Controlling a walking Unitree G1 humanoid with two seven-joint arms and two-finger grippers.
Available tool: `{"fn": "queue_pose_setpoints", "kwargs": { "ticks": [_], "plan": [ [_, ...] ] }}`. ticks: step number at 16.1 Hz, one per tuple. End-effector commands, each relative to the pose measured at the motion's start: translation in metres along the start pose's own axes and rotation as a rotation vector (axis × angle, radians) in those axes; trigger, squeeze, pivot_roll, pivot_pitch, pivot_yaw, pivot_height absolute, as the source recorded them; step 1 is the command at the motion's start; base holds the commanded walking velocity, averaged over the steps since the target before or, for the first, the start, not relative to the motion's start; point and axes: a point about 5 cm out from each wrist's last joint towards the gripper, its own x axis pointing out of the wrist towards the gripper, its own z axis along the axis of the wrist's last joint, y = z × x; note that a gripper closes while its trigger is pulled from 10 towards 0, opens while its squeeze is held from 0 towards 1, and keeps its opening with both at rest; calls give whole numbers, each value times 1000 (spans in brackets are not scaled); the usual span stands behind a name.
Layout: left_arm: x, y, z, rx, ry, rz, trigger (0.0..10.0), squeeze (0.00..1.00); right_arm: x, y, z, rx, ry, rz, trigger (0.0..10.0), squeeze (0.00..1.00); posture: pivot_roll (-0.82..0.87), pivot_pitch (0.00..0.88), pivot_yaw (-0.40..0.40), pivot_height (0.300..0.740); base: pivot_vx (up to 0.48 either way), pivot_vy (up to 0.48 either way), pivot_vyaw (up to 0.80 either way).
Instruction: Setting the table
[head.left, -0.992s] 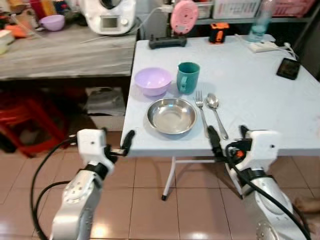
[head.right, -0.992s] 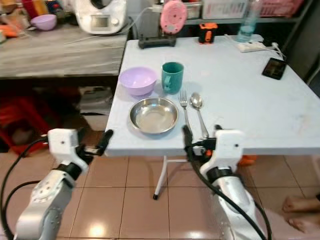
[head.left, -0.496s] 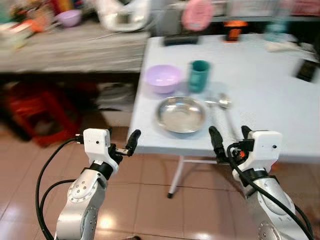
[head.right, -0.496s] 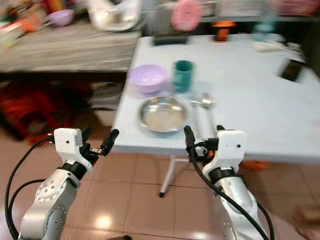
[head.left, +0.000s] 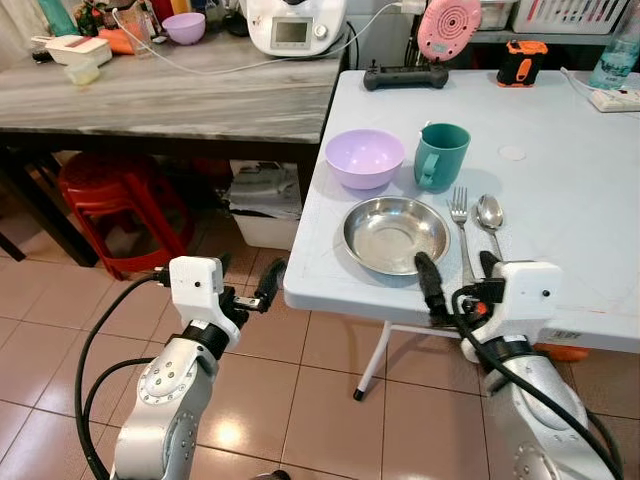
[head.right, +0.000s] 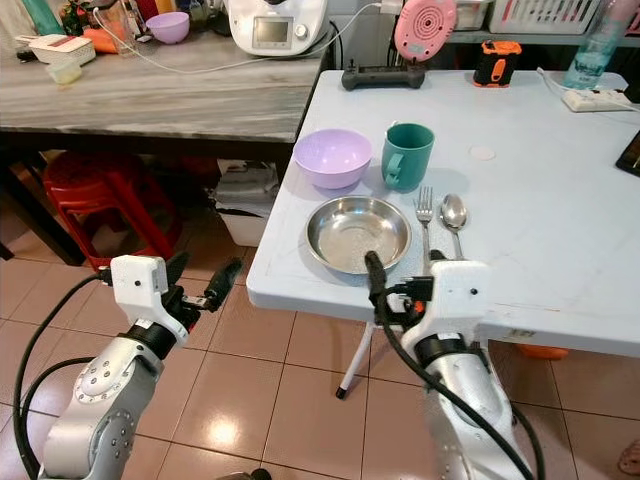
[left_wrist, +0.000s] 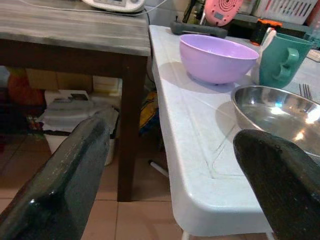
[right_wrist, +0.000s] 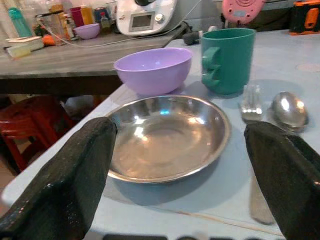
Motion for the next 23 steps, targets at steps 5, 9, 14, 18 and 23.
{"fn": "queue_pose_setpoints", "kwargs": {
  "ticks": [5, 9, 14, 18, 23],
  "plan": [
    [-1, 1, 0, 8, 5, -6, 10000, 0, -1, 4, 0, -9, 3, 23, 10000, 0, -125, 99, 60, 740, 100, 0, 0],
    [0, 0, -1, 8, 6, -13, 10000, 0, -1, 5, 0, -4, -4, 33, 10000, 0, -127, 98, 63, 740, 285, 0, 0],
    [1, 0, 0, 8, 7, -15, 10000, 0, -2, 7, 0, 1, -3, 39, 10000, 0, -128, 98, 64, 740, 293, 0, 0],
    [0, 1, -1, 12, 11, -12, 10000, 0, -2, 7, -3, -7, 20, 32, 10000, 0, -128, 98, 64, 740, 271, 0, 0],
    [-2, 2, -1, 9, 2, -16, 10000, 0, -1, 8, -2, -34, 2, 41, 10000, 0, -128, 98, 64, 740, 52, 0, 0]
  ]
}}
